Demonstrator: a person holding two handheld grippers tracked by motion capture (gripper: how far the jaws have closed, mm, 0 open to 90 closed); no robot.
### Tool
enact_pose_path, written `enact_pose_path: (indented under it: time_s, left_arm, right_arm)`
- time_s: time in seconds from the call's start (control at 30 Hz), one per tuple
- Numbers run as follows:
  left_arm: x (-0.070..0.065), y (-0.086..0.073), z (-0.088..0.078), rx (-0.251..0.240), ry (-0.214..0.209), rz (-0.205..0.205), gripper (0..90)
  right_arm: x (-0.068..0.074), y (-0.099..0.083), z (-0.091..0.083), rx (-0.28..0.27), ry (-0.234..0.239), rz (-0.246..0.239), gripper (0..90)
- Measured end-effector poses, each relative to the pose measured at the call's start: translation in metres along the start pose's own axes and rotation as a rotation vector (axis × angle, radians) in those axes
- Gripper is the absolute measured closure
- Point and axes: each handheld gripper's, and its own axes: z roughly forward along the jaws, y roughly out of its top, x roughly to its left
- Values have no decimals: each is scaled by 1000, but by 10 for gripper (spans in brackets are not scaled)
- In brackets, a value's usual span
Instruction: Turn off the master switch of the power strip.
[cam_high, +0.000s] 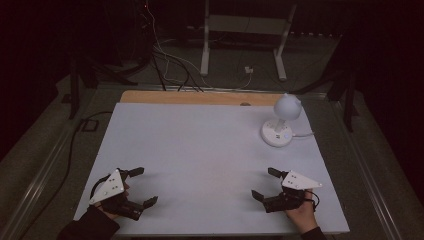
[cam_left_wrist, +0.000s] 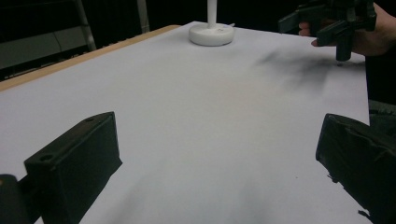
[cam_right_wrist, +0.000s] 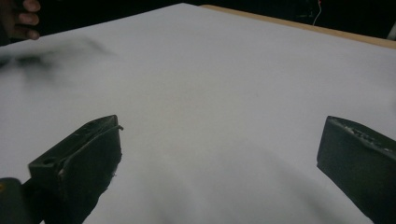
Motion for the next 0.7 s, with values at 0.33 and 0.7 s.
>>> enact_pose_path:
  time_s: [0.33,0.7]
  left_arm:
    - [3,-1,4,26,-5,-31,3]
    - [0,-1,5,38,-35,-33,3]
  right_arm:
    - [6,1,5,26,28,-66,0]
    - [11,8,3,69,44,-41,0]
